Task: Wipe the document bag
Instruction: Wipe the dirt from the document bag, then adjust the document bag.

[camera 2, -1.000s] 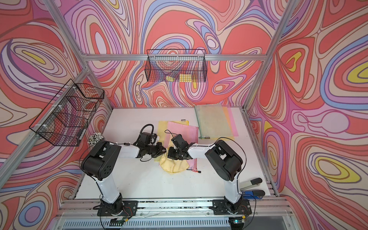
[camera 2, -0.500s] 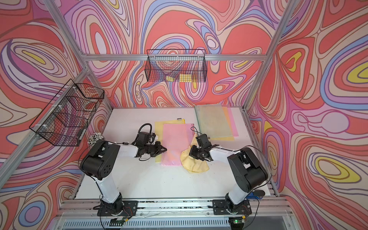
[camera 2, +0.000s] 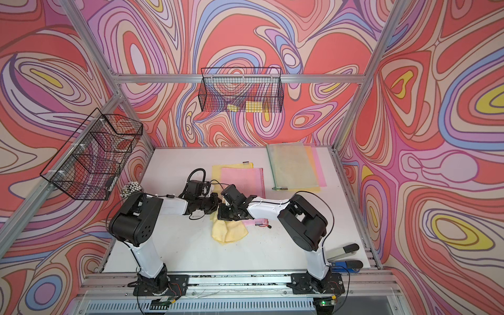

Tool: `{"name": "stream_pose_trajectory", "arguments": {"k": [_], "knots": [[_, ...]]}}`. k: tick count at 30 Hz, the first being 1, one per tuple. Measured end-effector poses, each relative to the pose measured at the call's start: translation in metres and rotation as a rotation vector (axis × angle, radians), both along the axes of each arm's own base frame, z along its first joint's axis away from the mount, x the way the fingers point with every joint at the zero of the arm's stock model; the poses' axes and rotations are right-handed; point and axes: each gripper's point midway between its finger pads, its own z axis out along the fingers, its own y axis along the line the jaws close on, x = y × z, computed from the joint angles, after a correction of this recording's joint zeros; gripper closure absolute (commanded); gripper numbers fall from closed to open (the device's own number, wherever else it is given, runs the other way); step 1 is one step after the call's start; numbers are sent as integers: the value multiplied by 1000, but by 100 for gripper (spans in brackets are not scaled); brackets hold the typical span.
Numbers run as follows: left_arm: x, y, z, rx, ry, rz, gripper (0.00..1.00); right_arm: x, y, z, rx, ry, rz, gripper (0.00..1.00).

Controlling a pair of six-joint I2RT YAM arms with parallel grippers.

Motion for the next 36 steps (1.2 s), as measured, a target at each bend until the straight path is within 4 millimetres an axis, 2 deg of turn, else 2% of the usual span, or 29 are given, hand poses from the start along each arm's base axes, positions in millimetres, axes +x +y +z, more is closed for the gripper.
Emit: {"name": "stream_pose_trajectory", "arguments": {"k": [2,5,9,11,17,20,22,26,29,31,34,36], "knots": [[0,0,0,2,-1,2,100,-7,0,-10,-2,32,1,100],[0,1,0,4,-1,3,100,-6,-9,-19,-13,55,-25,100],[0,1,-1,5,-1,2,100,-5,-33,-24,5,71,-70,100],[0,1,-1,7,0,-1,100,-2,-61,-25,7,87,-119,100],[-2,3,3,12,-6,-12,100,22,-172,-25,-15,112,-358,100],[-4,5,7,11,-9,-18,100,27,-211,-24,-43,112,-434,100],[-4,9,13,9,-16,-19,100,29,-229,-24,-62,119,-464,100],[-4,28,38,19,-55,-5,100,32,-248,-21,-87,109,-488,100],[-1,57,71,38,-119,43,100,32,-259,-24,-108,119,-502,100],[-6,69,92,61,-154,52,100,34,-255,-21,-95,113,-490,100],[-11,87,126,147,-216,76,100,34,-258,-21,-107,110,-492,100],[-10,102,156,225,-272,103,100,33,-260,-22,-115,116,-495,100]]}}
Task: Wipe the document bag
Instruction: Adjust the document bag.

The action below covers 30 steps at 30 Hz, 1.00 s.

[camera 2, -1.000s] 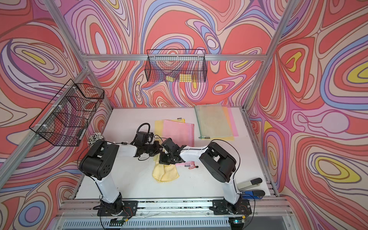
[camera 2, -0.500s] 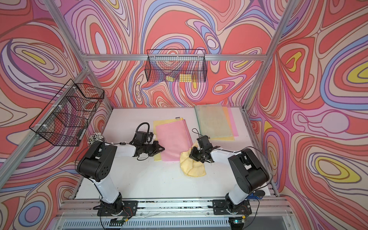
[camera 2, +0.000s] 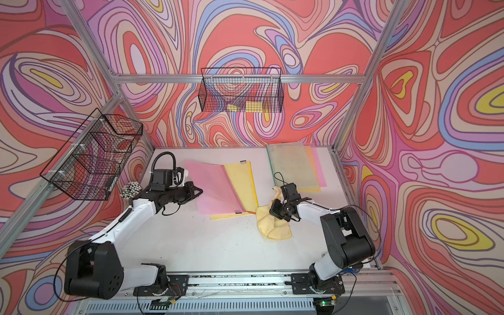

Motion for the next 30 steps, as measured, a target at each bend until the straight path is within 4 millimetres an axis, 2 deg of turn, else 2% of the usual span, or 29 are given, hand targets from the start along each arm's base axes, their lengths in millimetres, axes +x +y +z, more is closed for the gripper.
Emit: {"name": "stream_pose_trajectory", "arguments": {"k": [3,6,9,11,13,16,18,21,23,27,30], "knots": [[2,18,41,107,-65,43,100,0,0,0,-2,-1,2,100],[2,32,73,191,-99,75,100,0,-1,0,-2,-2,1,100],[0,35,93,221,-107,67,100,-1,-1,1,-3,-4,0,100],[3,29,98,211,-94,37,100,-2,-2,2,-4,-5,0,100],[11,21,92,210,-61,0,100,-3,-2,2,-6,-4,-1,100],[24,-2,67,247,27,-82,100,-4,-3,5,-7,-8,-2,100],[31,-25,47,272,81,-156,100,-5,-4,10,-8,-18,-1,100],[33,-45,26,293,132,-227,100,-6,-5,18,-5,-35,-1,100],[35,-48,22,299,144,-241,100,-6,-5,24,-3,-50,-2,100],[47,-53,28,301,127,-253,100,-8,-6,29,-1,-60,-2,100],[58,-66,24,301,127,-281,100,-9,-6,29,-4,-56,-2,100]]}}
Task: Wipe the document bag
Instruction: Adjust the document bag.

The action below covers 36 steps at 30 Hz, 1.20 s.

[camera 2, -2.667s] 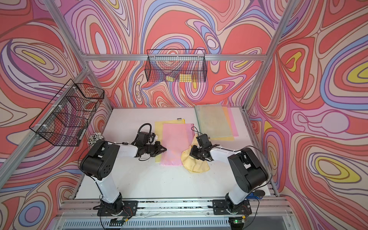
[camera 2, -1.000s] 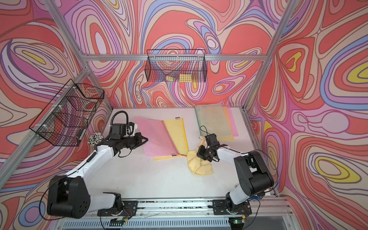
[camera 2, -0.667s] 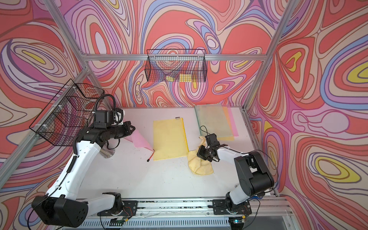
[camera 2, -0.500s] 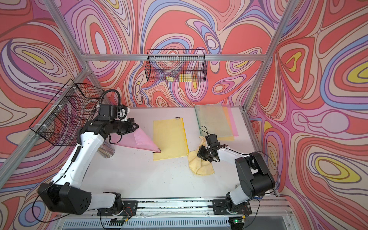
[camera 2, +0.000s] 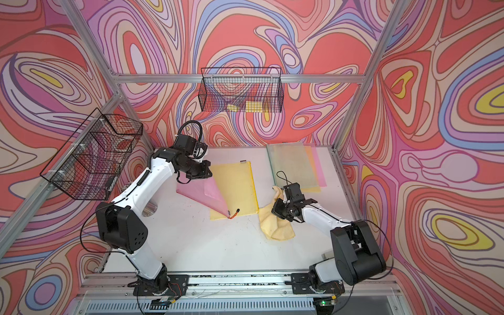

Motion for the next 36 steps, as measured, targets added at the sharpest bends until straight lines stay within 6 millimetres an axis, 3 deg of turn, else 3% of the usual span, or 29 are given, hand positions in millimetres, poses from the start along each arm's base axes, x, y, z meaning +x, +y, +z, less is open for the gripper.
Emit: {"name": "stream_pose_trajectory", "arguments": {"k": [3,11,13,17,18,22,26,29,33,36], "knots": [[8,-29,-22,11,37,-57,100,-1,-1,0,-2,3,0,100],[12,-129,-101,23,130,-230,96,-5,-4,9,-12,-10,0,100],[15,-146,-107,0,129,-248,91,-6,-4,12,-12,-16,-2,100],[31,-175,-97,-58,82,-281,81,-6,-5,17,-13,-29,-5,100],[35,-181,-94,-69,66,-290,77,-6,-6,18,-14,-33,-6,100],[27,-199,-97,-94,61,-337,39,-7,-9,23,-27,-32,-15,100],[0,-202,-118,-121,101,-363,20,2,-11,51,-44,-70,-25,100],[-21,-189,-122,-127,110,-348,16,19,-14,93,-62,-157,-46,100],[-29,-166,-78,-189,-2,-273,18,37,-15,147,-69,-289,-47,100],[-23,-134,-32,-288,-115,-157,24,51,-8,155,-72,-308,-16,100]]}}
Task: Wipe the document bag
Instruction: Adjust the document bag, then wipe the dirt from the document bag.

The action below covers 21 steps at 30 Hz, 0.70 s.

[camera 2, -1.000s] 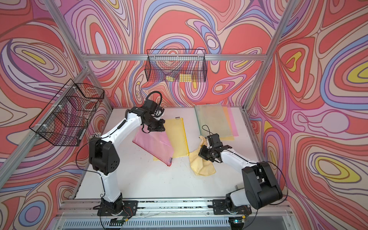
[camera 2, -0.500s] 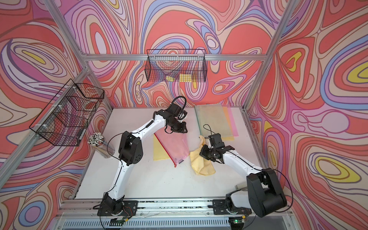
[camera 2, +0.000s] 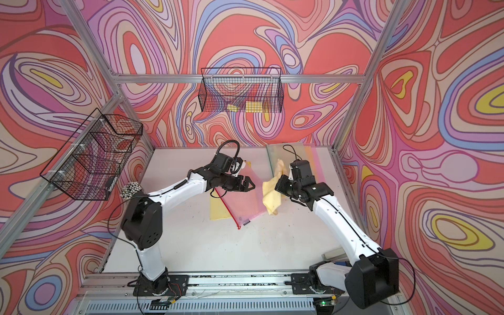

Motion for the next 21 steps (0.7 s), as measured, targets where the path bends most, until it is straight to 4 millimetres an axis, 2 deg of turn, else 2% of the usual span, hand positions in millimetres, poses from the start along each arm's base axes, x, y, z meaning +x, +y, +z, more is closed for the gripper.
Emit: {"name": "stream_pose_trajectory", "arguments": {"k": [2,4,6,8,10,12,16,21], "knots": [[7,29,12,-54,-19,100,26,11,7,-12,-20,26,24,100],[12,60,5,-83,1,204,28,23,14,-31,-57,69,48,100],[11,86,-23,-92,62,294,30,37,19,-54,-105,114,70,100],[-2,98,-60,-80,153,344,31,53,22,-73,-152,145,87,100],[-19,101,-91,-75,248,369,32,66,25,-92,-189,169,102,100],[-29,100,-108,-92,307,383,34,73,24,-113,-225,200,113,100],[-28,94,-114,-148,339,405,38,73,22,-139,-262,249,130,100],[-21,89,-113,-199,346,419,43,72,23,-146,-258,249,135,100]]}}
